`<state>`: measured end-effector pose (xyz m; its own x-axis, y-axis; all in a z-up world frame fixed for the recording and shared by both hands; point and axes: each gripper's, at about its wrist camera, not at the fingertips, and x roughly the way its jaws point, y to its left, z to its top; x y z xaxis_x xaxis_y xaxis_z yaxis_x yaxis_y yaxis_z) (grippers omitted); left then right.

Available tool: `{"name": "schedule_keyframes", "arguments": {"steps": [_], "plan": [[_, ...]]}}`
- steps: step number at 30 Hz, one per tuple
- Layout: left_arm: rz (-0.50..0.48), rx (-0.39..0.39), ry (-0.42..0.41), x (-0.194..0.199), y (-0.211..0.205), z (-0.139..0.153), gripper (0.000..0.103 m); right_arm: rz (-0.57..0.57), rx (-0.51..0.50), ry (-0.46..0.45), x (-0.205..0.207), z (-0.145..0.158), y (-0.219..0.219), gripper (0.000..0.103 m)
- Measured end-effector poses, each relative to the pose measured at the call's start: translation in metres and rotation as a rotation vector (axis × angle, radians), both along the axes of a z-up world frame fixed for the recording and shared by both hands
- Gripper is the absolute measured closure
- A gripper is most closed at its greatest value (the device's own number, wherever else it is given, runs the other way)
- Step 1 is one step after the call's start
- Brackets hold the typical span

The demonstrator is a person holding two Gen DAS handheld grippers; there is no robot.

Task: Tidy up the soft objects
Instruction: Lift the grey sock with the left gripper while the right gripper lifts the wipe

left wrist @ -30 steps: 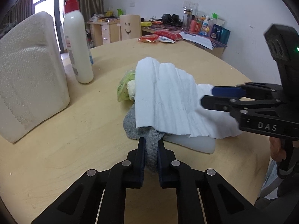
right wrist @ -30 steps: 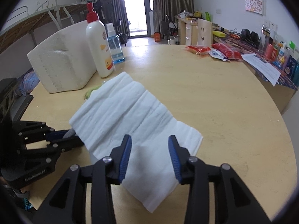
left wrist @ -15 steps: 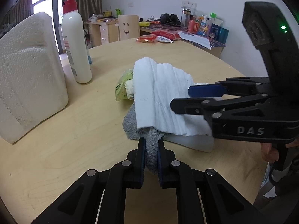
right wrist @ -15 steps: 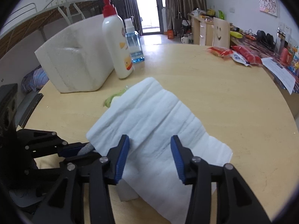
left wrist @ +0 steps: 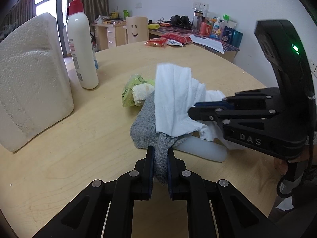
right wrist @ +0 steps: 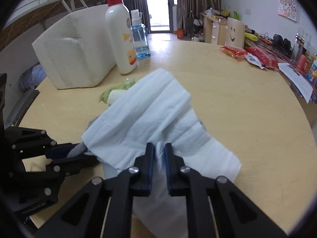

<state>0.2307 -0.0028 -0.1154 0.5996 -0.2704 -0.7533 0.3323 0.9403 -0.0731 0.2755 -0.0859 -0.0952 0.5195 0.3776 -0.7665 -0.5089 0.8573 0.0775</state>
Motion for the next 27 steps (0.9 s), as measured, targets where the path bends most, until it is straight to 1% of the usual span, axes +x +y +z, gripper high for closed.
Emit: {"name": "schedule_keyframes", "arguments": {"steps": [2,4,9,16,19,24,27], "plan": [[0.002,0.002,-0.005,-0.001,0.001,0.001,0.091,0.011,0.008,-0.002,-0.004,0.001,-0.003,0.094],[0.010,0.001,-0.015,-0.002,0.002,0.003,0.091,0.000,0.037,-0.012,-0.007,0.007,-0.012,0.094],[0.035,-0.004,-0.041,-0.005,0.010,0.012,0.091,-0.071,0.060,-0.053,-0.011,0.023,-0.036,0.094],[0.081,-0.021,-0.101,-0.019,0.023,0.032,0.091,-0.119,0.099,-0.101,-0.020,0.043,-0.057,0.094],[0.095,-0.032,-0.136,-0.028,0.028,0.043,0.091,-0.123,0.122,-0.118,-0.024,0.049,-0.060,0.094],[0.122,-0.071,-0.218,-0.043,0.034,0.059,0.091,-0.128,0.160,-0.157,-0.029,0.063,-0.063,0.094],[0.145,-0.087,-0.271,-0.050,0.039,0.073,0.091,-0.124,0.192,-0.204,-0.035,0.078,-0.067,0.094]]}}
